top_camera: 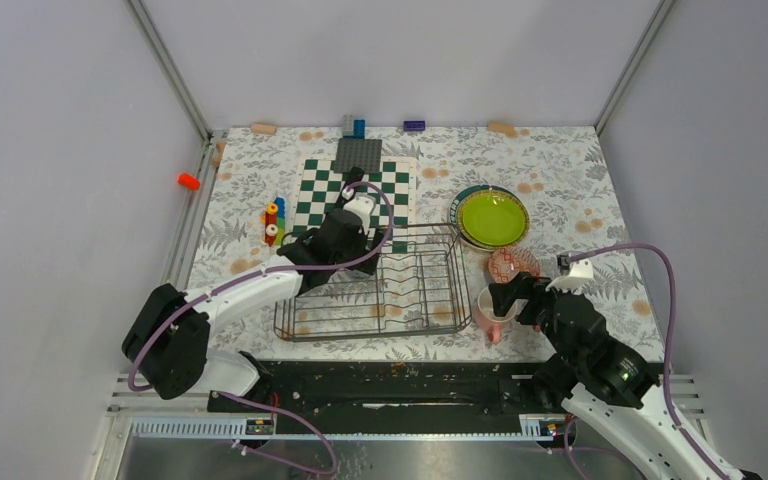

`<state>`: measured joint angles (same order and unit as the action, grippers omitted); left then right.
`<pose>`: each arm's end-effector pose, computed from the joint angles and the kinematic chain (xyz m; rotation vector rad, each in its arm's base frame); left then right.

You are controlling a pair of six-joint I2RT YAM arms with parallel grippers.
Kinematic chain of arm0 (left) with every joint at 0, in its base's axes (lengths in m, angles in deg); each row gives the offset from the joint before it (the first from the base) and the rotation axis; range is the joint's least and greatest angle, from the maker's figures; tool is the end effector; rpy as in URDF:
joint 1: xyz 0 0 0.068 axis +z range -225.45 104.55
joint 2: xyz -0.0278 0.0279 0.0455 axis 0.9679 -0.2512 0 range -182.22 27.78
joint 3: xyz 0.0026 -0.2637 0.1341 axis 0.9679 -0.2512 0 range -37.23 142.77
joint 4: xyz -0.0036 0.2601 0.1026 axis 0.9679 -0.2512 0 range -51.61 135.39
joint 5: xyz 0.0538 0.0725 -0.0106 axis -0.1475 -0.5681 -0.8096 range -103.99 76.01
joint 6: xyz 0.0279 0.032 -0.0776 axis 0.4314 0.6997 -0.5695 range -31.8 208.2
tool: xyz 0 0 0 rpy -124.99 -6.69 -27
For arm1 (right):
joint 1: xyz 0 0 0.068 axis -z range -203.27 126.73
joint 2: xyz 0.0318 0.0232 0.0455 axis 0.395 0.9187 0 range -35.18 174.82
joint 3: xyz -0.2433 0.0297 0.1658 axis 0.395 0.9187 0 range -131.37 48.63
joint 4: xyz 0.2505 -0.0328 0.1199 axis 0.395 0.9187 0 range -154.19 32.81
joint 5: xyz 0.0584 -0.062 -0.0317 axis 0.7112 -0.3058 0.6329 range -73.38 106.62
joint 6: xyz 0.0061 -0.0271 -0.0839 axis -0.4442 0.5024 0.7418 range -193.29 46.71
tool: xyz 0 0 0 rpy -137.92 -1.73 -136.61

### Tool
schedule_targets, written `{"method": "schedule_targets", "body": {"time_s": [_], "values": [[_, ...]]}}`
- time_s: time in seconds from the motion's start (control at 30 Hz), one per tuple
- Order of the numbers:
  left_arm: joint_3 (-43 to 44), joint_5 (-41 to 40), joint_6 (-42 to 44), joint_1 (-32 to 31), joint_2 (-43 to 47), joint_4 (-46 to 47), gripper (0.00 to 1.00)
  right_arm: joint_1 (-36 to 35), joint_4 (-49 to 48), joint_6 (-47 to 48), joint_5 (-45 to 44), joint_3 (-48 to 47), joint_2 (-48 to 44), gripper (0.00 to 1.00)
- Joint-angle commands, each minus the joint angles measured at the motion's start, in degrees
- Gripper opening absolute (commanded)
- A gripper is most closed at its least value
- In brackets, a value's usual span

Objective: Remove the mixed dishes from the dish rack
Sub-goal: Pick up the cup from the dish rack.

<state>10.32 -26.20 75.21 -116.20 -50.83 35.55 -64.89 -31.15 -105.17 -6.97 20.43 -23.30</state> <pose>0.2644 -0.2057 0.2119 0.4378 2.2353 -0.2526 0.1069 0.0529 0.2626 0.1289 1.8641 0.5130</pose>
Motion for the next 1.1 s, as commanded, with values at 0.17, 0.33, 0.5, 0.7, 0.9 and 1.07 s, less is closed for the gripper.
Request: {"method": "schedule_targets", "body": {"time_s": [0.17, 0.33, 0.5, 0.7, 0.9, 1.07], "values": [[1.93, 0.81, -0.01, 0.50, -0.05, 1.36, 0.69, -0.46, -2.07, 0.46, -3.19, 0.17, 0.60, 1.00], [1.80, 0.77, -0.19, 0.50, -0.02, 1.03, 0.58, -0.43, -2.09, 0.37, -3.23, 0.21, 0.72, 1.00], [2.11, 1.20, -0.19, 0.50, 1.06, 0.69, 0.31, -0.41, -2.17, -0.40, -2.55, 0.06, 0.48, 1.00], [1.06, 1.47, -1.20, 0.58, 5.66, 1.50, 0.03, -0.41, -5.96, -1.01, 0.69, 1.24, 0.29, 1.00], [-2.45, 1.68, -3.30, 0.70, 13.14, 3.72, 0.00, -0.43, -9.84, -1.07, 5.10, 1.70, 0.29, 1.00], [-4.94, 3.07, -7.30, 0.85, 19.75, 6.25, 0.00, -0.39, -16.75, -0.77, 9.81, 4.36, -0.36, 1.00]]}}
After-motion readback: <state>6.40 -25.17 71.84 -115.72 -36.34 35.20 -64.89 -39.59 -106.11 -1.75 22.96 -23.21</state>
